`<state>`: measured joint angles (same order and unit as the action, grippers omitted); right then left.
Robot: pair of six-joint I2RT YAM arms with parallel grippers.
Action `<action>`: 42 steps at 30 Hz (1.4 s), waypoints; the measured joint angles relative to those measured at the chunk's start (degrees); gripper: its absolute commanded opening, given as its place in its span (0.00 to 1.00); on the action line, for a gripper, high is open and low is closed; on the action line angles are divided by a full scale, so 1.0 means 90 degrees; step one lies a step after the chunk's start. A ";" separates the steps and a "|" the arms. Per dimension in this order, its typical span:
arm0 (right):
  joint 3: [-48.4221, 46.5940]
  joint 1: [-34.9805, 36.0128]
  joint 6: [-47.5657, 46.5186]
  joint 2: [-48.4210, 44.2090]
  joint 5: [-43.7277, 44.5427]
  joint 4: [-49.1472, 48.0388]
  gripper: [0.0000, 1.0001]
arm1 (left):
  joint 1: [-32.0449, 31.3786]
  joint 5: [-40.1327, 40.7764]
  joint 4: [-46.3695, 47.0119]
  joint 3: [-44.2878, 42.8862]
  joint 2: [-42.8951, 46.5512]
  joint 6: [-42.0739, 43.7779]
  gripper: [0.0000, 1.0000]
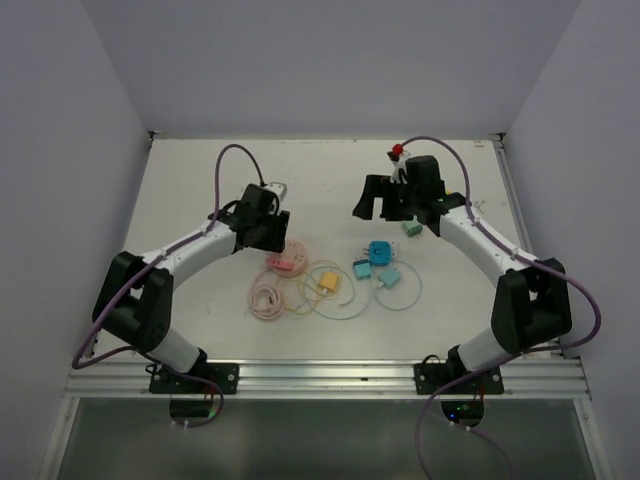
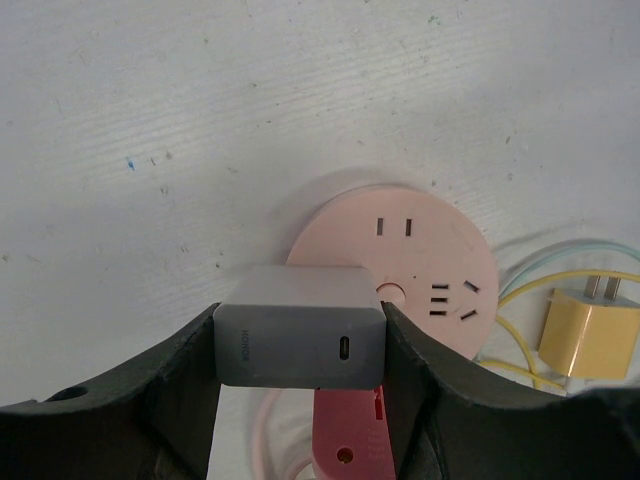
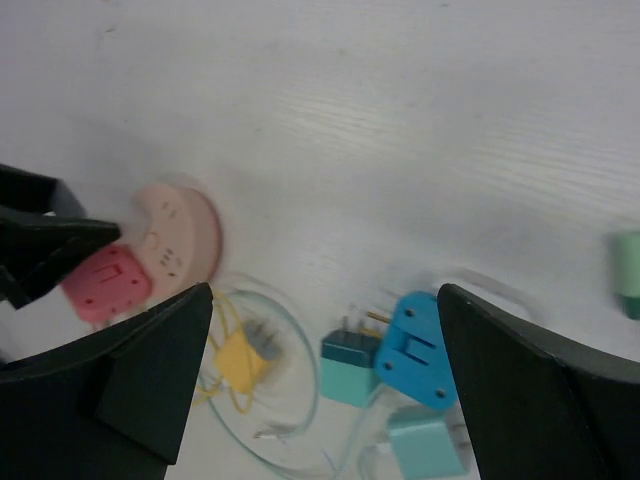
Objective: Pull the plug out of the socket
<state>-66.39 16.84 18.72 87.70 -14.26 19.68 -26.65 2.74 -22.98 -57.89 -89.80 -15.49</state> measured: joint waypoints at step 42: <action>0.1020 0.2322 0.3371 0.1093 -0.1020 -0.3572 0.04 | 0.0034 -0.0651 0.2149 0.1972 0.2820 -0.0707 0.00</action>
<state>-57.21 37.74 49.06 97.54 -23.44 -12.47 -26.35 -3.11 -3.64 -40.14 -64.42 -21.85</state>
